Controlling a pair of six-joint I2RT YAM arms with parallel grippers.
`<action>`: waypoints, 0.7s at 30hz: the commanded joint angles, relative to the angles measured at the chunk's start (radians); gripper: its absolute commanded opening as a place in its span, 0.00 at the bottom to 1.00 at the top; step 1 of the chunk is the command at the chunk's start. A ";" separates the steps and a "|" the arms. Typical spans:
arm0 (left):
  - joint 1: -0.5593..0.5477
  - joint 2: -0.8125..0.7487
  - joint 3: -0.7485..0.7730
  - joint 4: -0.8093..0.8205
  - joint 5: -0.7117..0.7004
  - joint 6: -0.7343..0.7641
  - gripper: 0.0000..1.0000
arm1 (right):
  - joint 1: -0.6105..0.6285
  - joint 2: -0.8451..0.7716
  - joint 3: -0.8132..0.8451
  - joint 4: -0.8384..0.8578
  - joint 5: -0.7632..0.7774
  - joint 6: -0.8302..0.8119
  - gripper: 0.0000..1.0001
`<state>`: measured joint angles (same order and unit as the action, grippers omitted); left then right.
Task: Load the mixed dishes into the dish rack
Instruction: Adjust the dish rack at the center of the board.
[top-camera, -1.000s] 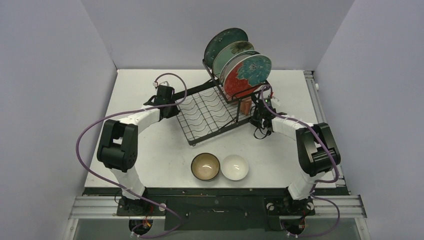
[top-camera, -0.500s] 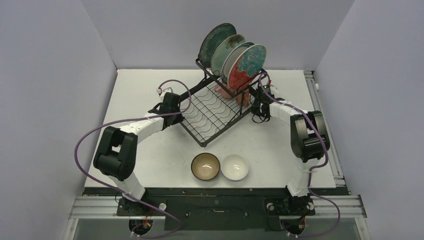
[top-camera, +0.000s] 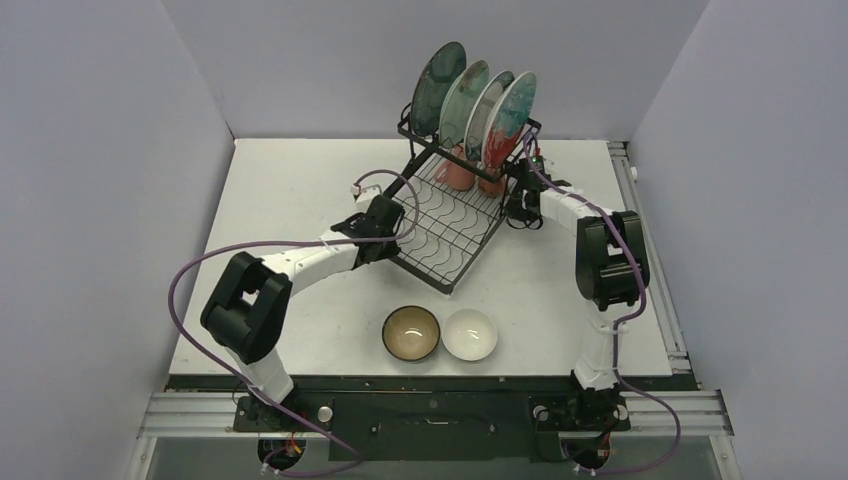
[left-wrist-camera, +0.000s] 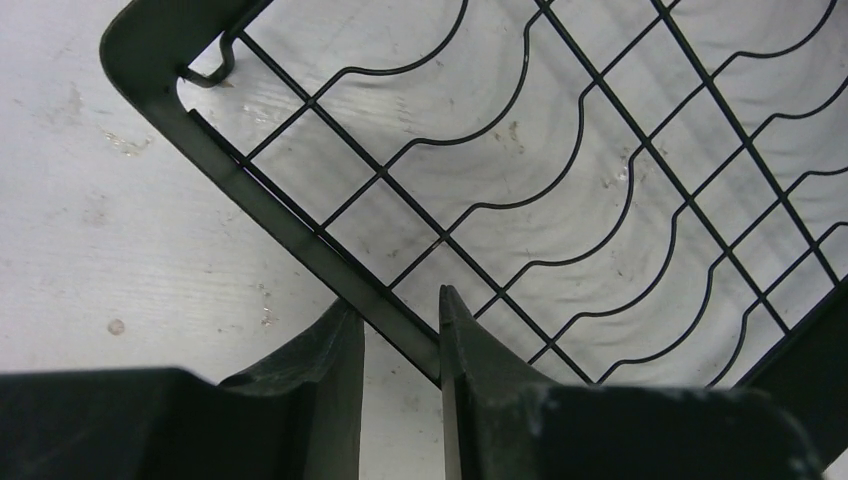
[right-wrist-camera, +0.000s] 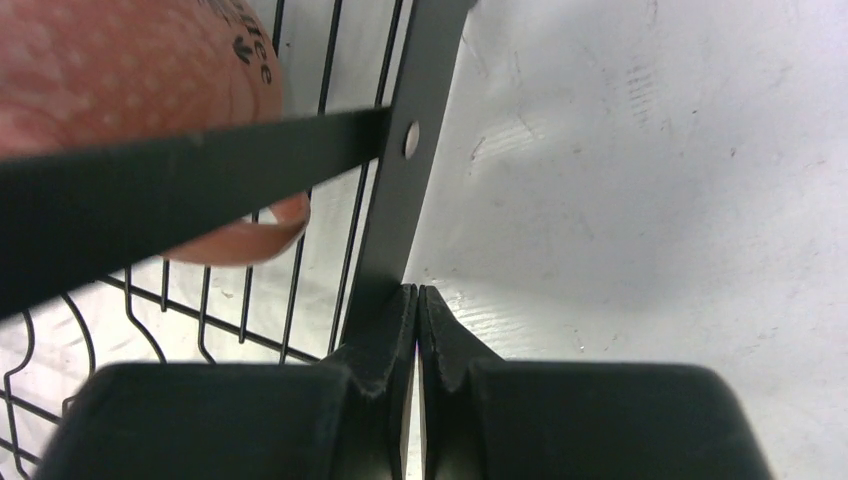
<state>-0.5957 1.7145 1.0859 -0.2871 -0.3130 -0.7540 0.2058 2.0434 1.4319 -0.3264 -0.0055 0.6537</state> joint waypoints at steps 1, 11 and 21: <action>-0.261 0.091 0.038 0.047 0.635 0.082 0.00 | 0.085 0.008 0.097 0.186 -0.236 -0.014 0.00; -0.389 0.130 0.103 0.045 0.629 0.062 0.00 | 0.041 -0.023 0.009 0.208 -0.245 -0.023 0.00; -0.500 0.102 0.081 0.054 0.594 0.028 0.00 | 0.034 -0.011 -0.005 0.239 -0.324 -0.048 0.00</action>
<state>-0.8200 1.7817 1.1828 -0.3553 -0.3954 -0.8810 0.1364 2.0552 1.3994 -0.2962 -0.0799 0.5488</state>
